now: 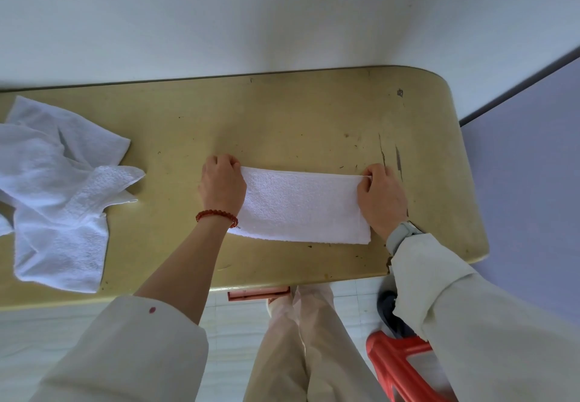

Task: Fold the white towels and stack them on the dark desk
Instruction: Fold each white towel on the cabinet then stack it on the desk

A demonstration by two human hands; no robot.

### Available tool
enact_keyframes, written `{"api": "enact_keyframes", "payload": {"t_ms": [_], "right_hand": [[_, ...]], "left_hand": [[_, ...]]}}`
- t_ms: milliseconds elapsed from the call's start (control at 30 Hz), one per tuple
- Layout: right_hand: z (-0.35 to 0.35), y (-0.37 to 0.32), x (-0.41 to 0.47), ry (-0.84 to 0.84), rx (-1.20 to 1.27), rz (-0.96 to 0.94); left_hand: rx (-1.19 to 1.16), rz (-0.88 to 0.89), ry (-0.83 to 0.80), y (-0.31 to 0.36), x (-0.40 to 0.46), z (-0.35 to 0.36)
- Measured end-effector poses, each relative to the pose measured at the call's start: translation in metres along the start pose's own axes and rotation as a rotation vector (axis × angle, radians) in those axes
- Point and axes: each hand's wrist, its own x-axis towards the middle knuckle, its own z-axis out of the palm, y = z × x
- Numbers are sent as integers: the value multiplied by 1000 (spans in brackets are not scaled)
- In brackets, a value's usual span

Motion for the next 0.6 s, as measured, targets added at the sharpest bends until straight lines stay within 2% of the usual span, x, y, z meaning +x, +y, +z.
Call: {"api": "enact_keyframes", "payload": {"t_ms": [67,133,200,267,367,467,600], "right_hand": [[-2,0,-2,1,75,17],[-5,0,-10,83,111,-34],[-5,1,-20,241,5,-211],[2,1,-32,313,-133,-408],[24,-4,-44,213,-293,-560],[41,-8,-46,69,-400,-550],[47,6,-41,-37,-463,-555]], "left_hand": [[-33,19,17,0,-2,-1],[-53,91,77,-2,-7,-3],[0,229,197,-5,-17,-5],[70,386,252,-6,-31,-2],[195,531,109,-9,-54,17],[320,494,-46,-16,-69,38],[370,442,-80,-28,-73,48]]}}
